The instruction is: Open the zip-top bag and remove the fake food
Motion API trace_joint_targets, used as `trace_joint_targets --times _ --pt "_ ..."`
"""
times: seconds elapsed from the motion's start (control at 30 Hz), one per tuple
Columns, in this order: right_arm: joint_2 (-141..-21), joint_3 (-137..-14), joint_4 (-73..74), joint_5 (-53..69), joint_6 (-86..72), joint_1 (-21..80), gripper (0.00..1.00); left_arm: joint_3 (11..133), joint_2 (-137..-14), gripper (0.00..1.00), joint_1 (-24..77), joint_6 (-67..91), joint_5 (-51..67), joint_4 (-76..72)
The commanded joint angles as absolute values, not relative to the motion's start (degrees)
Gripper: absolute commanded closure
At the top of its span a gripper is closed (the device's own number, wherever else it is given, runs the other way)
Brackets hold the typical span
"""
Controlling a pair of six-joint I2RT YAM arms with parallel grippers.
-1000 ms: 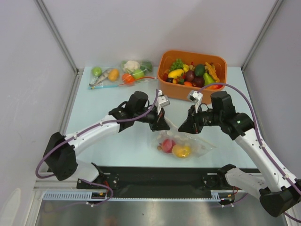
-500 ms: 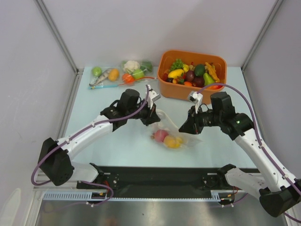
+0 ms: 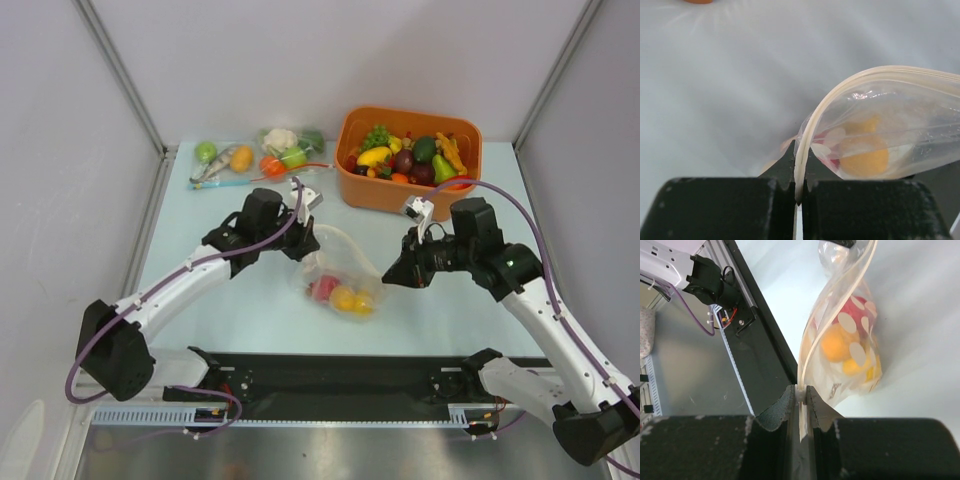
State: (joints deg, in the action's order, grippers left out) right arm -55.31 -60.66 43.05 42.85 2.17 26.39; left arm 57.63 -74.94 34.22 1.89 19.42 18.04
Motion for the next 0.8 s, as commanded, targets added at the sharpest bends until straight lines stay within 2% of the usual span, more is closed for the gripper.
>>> trace_joint_targets --times 0.0,0.43,0.63,0.73,0.77 --pt "-53.8 -60.4 44.4 44.6 2.5 26.1 1.0 57.0 -72.4 1.0 32.0 0.2 14.9 18.0" --pt "-52.5 -59.9 46.5 43.9 3.2 25.6 1.0 56.3 -71.4 1.0 29.1 0.2 14.9 18.5" --pt "-52.7 -60.6 46.1 43.8 2.6 25.5 0.99 53.5 -69.1 1.0 29.1 -5.2 26.3 13.2" --pt "-53.0 -61.4 45.2 43.1 1.9 25.4 0.72 51.2 -66.6 1.0 29.2 -6.8 33.0 11.2" --pt "-53.3 -62.0 44.7 42.9 1.9 25.3 0.58 50.7 -66.1 1.0 29.2 -7.4 34.0 11.1"
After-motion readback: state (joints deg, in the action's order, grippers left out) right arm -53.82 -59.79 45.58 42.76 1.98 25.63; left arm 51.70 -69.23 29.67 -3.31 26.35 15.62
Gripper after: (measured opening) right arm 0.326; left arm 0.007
